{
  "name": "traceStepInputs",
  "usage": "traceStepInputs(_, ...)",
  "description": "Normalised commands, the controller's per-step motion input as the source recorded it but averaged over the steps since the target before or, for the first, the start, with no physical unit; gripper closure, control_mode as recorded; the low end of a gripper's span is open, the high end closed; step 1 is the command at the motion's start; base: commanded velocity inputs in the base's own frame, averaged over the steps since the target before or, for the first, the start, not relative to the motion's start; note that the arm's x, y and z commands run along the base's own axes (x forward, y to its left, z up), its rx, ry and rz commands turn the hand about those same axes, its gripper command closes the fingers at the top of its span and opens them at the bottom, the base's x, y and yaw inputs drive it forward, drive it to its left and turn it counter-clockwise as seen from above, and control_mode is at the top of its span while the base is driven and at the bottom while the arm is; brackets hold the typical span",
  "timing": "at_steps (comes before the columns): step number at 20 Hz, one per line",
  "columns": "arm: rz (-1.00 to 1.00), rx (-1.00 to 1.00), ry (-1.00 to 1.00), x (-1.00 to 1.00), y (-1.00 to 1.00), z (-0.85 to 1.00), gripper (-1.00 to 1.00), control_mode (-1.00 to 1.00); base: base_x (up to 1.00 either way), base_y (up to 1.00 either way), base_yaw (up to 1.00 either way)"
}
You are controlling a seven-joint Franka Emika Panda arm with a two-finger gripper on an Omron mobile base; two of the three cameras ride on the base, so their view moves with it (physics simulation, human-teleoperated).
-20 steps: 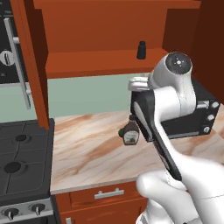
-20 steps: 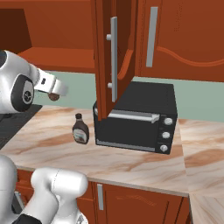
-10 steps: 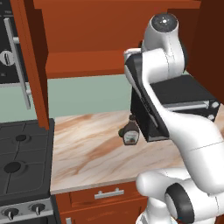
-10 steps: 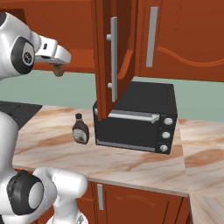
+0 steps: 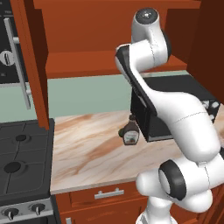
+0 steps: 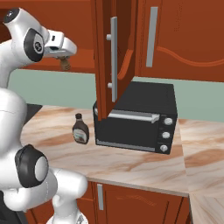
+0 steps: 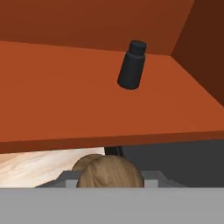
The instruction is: There are various items on the counter. Only move the condiments/shakers into the cabinet.
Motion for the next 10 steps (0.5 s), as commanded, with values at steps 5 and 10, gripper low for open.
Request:
traceStepInputs(5, 0.08, -0.01, -0.01, 0.58, 0.00, -0.05, 1.00, -1.00, 0.00, 0.00, 0.00)
traceStepInputs(10, 0.09, 0.00, -0.13, 0.42, 0.00, 0.01, 1.00, -1.00, 0.00, 0.00, 0.00)
